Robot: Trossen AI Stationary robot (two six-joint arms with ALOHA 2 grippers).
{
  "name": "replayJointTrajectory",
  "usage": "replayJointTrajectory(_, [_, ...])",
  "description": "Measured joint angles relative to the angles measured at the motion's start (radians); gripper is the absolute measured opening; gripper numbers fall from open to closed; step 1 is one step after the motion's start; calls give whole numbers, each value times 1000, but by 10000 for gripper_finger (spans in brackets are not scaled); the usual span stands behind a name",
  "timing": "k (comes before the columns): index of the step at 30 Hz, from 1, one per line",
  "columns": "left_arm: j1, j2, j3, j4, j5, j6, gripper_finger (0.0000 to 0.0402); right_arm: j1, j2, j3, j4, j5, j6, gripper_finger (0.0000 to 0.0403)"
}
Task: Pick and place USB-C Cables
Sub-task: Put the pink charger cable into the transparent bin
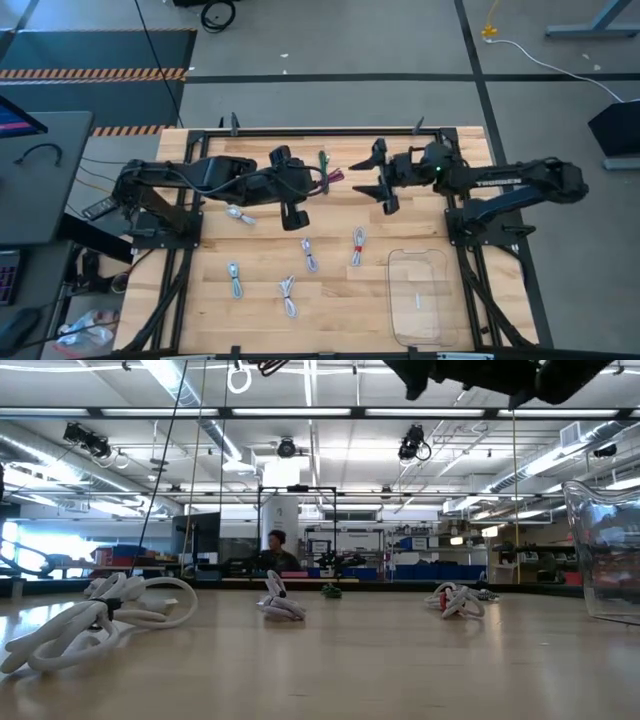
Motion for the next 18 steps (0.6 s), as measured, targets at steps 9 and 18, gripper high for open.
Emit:
replayJointTrajectory(9, [0,0,0,3,1,-4,19,45,201,194,-11,16,-92,238])
replayJointTrajectory(18, [-1,0,-1,1,9,-4,19,52,319,345,-62,-59,-89,217])
